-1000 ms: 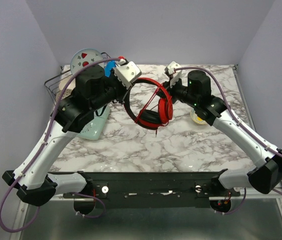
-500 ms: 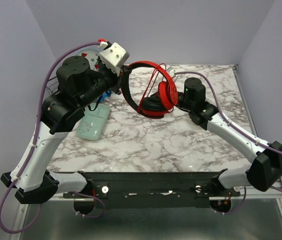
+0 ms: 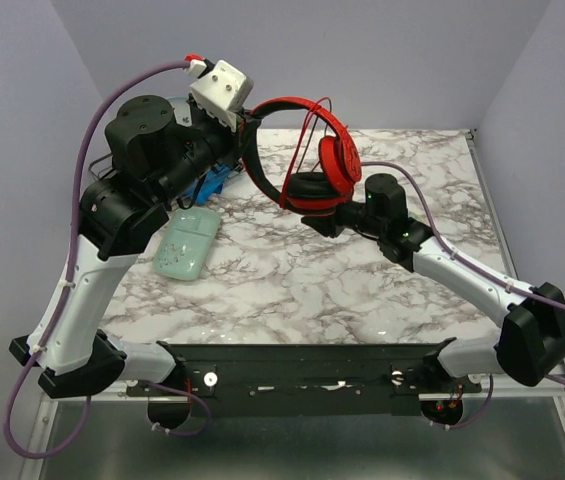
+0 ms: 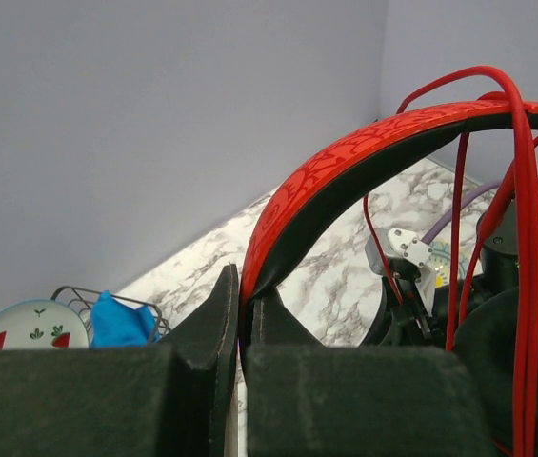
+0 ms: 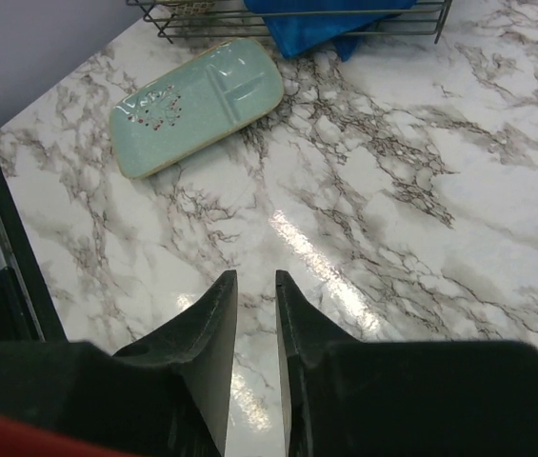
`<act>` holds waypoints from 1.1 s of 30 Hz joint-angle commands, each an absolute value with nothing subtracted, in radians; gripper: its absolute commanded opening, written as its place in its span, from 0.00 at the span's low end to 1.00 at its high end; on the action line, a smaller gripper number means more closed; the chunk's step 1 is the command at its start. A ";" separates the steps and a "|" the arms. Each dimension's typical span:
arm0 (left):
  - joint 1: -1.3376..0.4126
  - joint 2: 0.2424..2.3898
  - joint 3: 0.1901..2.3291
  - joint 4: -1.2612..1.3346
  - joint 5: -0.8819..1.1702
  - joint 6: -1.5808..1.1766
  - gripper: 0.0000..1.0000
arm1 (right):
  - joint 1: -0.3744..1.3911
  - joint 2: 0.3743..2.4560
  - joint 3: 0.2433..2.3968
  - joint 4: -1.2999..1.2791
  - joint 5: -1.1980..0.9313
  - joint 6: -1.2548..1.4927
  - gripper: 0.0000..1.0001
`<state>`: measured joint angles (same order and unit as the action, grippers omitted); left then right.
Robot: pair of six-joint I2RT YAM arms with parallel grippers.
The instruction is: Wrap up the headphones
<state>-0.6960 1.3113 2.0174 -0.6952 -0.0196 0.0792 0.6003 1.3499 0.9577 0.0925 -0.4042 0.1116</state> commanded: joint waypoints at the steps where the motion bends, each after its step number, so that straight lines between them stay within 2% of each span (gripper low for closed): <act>1: -0.686 1.316 2.059 -0.664 -0.052 0.022 0.00 | 0.595 1.318 0.943 0.127 -0.364 0.118 0.22; 5: -0.629 1.330 2.077 -0.661 -0.023 -0.057 0.00 | 0.604 1.322 0.939 0.101 -0.338 0.136 0.04; 7: -0.562 1.348 2.094 -0.658 0.052 -0.136 0.00 | 0.615 1.345 0.962 0.051 -0.318 0.134 0.01; 9: -0.510 1.382 2.123 -0.654 0.171 -0.217 0.00 | 0.646 1.386 1.018 0.012 -0.286 0.120 0.01; 11: -0.457 1.405 2.141 -0.644 0.195 -0.296 0.00 | 0.688 1.422 1.096 -0.066 -0.259 0.107 0.01; 20: -0.312 1.535 2.178 -0.568 0.008 -0.273 0.00 | 0.963 1.563 1.296 -0.300 0.052 -0.047 0.01; 27: -0.285 1.551 1.912 -0.421 -0.138 -0.089 0.00 | 1.103 1.656 1.457 -0.555 0.265 -0.064 0.01; 31: -0.291 1.542 1.742 -0.336 -0.193 0.099 0.00 | 1.121 1.700 1.564 -0.811 0.376 -0.029 0.01; 33: -0.307 1.522 1.665 -0.270 -0.216 0.182 0.00 | 1.123 1.691 1.580 -0.856 0.409 -0.017 0.01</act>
